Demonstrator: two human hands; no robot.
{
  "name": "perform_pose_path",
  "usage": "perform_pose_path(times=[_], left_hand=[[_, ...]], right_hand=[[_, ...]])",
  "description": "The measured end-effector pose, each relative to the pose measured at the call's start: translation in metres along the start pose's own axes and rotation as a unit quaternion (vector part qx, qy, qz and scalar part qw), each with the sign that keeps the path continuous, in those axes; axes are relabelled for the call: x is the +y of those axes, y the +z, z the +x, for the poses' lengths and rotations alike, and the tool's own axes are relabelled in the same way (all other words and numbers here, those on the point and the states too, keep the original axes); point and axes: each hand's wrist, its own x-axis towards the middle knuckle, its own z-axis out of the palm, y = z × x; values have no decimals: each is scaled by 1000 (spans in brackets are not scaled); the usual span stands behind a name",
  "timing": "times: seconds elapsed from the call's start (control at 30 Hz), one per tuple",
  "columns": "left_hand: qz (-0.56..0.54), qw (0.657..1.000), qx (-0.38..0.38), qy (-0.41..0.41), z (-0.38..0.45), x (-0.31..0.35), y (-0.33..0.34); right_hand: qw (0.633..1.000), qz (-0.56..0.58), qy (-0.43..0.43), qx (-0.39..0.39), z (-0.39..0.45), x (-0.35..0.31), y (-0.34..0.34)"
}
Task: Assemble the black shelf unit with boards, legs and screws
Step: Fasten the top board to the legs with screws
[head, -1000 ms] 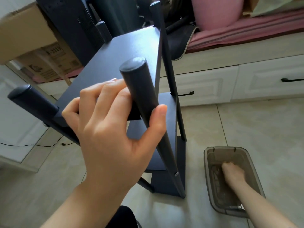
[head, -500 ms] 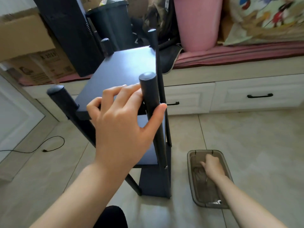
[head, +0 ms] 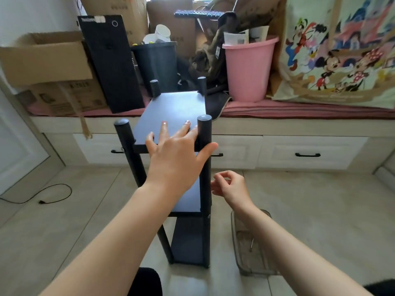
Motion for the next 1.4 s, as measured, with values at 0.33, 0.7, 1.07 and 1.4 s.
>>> perform_pose_path(times=[0.33,0.7,1.07,1.4], left_hand=[[-97,994,28,-39,5,-82,-27],[-250,945,165,-133,-13,-183,-40],[-434,834,230,-252,-87,-268,14],[-538,702,262,-385,-158,-332,97]], right_hand=[[986,-64,5,-153,-18,-59,80],[980,-93,-28,-176,-5,-44,184],[972,-110,12,-207,8,-7,253],[931,-255,4,-261,12,57,287]])
